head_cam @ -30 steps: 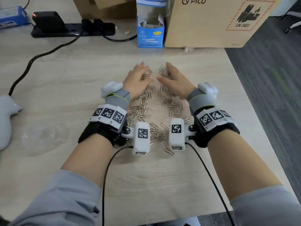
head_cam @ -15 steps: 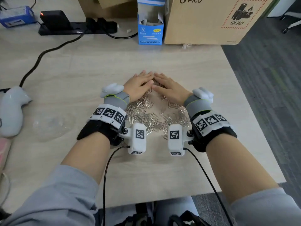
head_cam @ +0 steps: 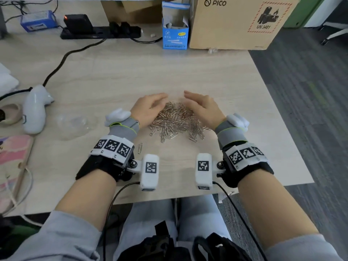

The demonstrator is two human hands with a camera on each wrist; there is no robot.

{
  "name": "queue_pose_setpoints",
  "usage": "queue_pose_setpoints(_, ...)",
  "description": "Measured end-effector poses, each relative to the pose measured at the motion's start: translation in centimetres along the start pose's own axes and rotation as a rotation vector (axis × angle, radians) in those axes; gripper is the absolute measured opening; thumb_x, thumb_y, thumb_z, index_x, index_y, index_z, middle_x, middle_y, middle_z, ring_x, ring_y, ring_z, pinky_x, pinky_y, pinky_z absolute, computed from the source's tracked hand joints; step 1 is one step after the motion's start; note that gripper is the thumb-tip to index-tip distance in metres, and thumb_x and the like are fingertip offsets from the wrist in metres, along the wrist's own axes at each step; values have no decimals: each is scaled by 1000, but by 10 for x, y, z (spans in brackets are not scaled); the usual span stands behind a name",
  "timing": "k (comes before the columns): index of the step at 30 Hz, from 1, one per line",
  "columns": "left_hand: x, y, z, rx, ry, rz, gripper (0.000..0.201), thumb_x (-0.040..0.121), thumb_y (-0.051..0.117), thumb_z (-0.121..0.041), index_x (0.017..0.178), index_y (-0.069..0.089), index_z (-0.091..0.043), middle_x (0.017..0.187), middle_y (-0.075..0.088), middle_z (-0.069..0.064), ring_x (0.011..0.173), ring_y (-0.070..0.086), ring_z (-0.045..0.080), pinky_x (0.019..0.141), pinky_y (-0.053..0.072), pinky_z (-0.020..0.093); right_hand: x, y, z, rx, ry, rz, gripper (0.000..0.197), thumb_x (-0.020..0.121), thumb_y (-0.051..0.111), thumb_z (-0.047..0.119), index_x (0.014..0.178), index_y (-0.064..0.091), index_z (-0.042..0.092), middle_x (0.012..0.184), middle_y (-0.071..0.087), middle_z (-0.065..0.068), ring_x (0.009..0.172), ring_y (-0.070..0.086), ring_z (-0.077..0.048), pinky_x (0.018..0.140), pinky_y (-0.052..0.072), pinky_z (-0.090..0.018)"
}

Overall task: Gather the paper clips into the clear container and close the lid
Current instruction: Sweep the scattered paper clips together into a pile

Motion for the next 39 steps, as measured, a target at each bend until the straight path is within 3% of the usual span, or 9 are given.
queue_pose_setpoints(3, -10, -15, 19, 135, -83, -97, 42, 96, 42, -16, 138, 39, -12, 153, 26, 9, 145, 15, 22, 118, 8, 35, -9, -18, -18, 14, 80, -152, 43, 95, 49, 23, 135, 48, 6, 149, 38, -4, 143, 26, -14, 121, 13, -38)
queue_pose_setpoints(11, -30, 28, 19, 432, -140, 135, 52, 98, 23, -39, 146, 11, -21, 158, -3, 0, 145, -11, 19, 117, -10, 40, -25, 24, -14, -235, 40, 106, 49, 98, 41, 29, 143, 34, 12, 157, 21, -4, 147, 10, -17, 119, 2, -34)
queue_pose_setpoints(15, -31, 15, 14, 52, -149, 90, 56, 95, 40, -34, 143, 23, -12, 154, 23, 12, 144, 18, 22, 120, 10, 39, -31, 14, -10, -17, 70, -25, 48, 95, 48, 24, 140, 41, 8, 150, 37, -7, 143, 27, -16, 115, 16, -23)
queue_pose_setpoints(19, -49, -27, 14, -137, -133, -121, 59, 79, 67, -23, 132, 43, -10, 120, 57, 10, 106, 56, 18, 102, 41, 32, -46, -7, -12, 23, 108, -218, 45, 90, 57, 21, 132, 51, 4, 138, 52, -11, 130, 46, -22, 106, 32, -24)
queue_pose_setpoints(22, -62, -43, 13, -62, -122, -141, 56, 73, 75, -21, 124, 53, -14, 101, 61, 2, 66, 52, 1, 74, 44, 23, -56, -20, -13, -139, 152, -307, 52, 85, 62, 31, 130, 53, 7, 137, 52, -10, 133, 38, -24, 109, 29, -30)
queue_pose_setpoints(29, -104, -20, 18, 88, -212, 115, 87, 57, 86, -16, 131, 42, -22, 87, 56, -1, 53, 52, -1, 51, 41, 7, -88, -19, -17, -285, 296, -285, 81, 64, 76, 52, 130, 52, 13, 133, 45, -10, 125, 45, -26, 105, 35, -32)
queue_pose_setpoints(34, -119, -16, 22, 323, -201, 133, 123, 41, 92, -30, 142, 22, -26, 121, 44, 6, 107, 43, 25, 102, 38, 39, -100, -11, -16, -326, 283, -219, 78, 60, 82, 44, 126, 54, 14, 130, 40, -11, 115, 51, -26, 102, 36, -25)
queue_pose_setpoints(36, -125, -14, 26, 436, -219, 166, 127, 33, 90, -41, 142, 24, -29, 130, 37, 6, 123, 31, 28, 109, 30, 46, -101, -7, -18, -306, 277, -231, 73, 60, 84, 40, 122, 58, 14, 128, 43, -10, 110, 53, -26, 99, 38, -25)
queue_pose_setpoints(39, -125, -12, 26, 380, -182, 122, 102, 44, 91, -32, 134, 42, -24, 122, 39, 4, 114, 37, 22, 107, 34, 37, -99, -4, -21, -263, 251, -261, 57, 60, 83, 36, 109, 65, 13, 115, 55, -10, 103, 56, -25, 86, 43, -26)
Point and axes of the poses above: each hand's wrist, its own x-axis towards the middle knuckle, its own y-axis out of the palm, z = x × y, the point moved 9 cm from there along x, towards the middle knuckle
